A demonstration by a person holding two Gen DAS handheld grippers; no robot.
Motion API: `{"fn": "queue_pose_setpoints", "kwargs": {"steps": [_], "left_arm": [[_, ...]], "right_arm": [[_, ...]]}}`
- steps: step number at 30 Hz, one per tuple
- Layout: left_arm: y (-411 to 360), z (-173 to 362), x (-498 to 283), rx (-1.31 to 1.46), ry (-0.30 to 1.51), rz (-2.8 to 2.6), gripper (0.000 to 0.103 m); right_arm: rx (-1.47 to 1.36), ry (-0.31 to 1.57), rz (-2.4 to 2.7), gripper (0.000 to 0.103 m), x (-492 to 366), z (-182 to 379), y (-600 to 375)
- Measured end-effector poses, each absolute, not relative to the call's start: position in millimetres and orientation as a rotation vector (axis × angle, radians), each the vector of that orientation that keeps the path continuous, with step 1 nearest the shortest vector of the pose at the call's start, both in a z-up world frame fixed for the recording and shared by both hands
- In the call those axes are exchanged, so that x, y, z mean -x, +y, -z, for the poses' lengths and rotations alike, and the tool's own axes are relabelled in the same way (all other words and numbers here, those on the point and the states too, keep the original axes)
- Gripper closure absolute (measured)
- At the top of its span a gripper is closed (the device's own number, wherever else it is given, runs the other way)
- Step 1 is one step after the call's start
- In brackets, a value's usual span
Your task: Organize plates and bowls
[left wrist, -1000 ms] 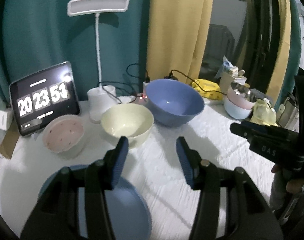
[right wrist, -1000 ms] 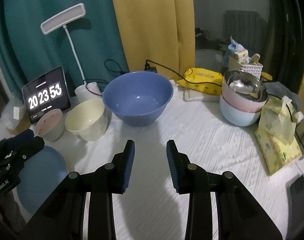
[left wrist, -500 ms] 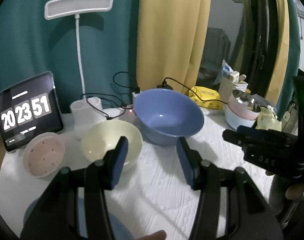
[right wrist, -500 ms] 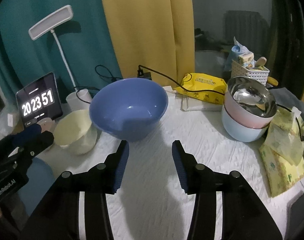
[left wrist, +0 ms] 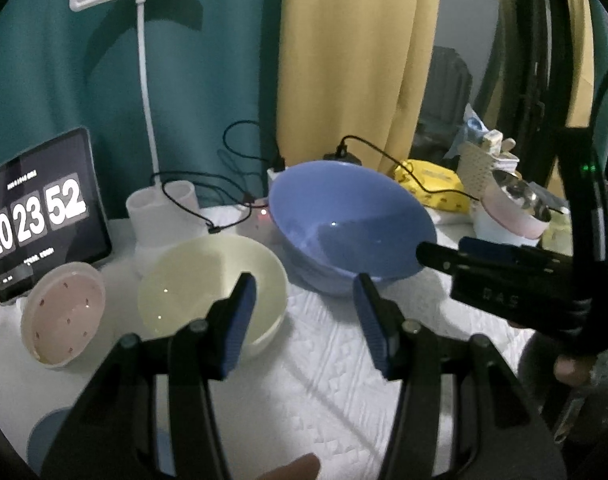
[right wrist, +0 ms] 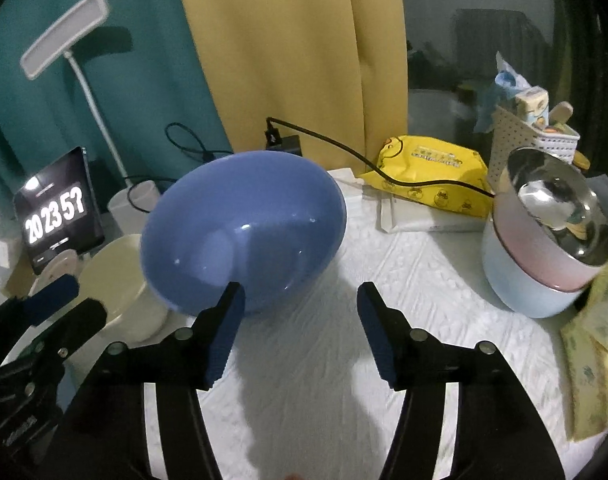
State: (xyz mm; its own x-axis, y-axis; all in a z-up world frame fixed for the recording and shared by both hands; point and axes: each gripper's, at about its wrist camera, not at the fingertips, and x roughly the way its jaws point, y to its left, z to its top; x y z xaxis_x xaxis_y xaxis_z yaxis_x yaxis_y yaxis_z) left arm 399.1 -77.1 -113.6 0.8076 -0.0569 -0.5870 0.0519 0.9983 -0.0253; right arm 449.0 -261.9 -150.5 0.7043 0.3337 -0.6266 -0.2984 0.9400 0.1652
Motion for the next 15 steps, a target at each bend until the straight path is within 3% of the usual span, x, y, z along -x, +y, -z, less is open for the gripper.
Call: {"fn": "queue_pose_setpoints", "kwargs": {"steps": [9,12,13,15], "left_arm": [[-81,124,-409,0.02,0.661,0.068,0.051],[-89,127,-413,0.008,0.668,0.065,0.051],[-90,128,-414,0.002,0.67,0.064,0.051],[-96,129,-416,-0.015,0.669,0.069,0.051]], "right_arm": [[-0.045,0.793,-0.327,0.043,-466,182,-264],[-0.026,0.797,-0.307,0.059,-467,189,-266],[-0.016,0.799,-0.299,0.071,-468,191,-267],[-0.014,0.801,-0.292,0.073,-469,196,-270]]}}
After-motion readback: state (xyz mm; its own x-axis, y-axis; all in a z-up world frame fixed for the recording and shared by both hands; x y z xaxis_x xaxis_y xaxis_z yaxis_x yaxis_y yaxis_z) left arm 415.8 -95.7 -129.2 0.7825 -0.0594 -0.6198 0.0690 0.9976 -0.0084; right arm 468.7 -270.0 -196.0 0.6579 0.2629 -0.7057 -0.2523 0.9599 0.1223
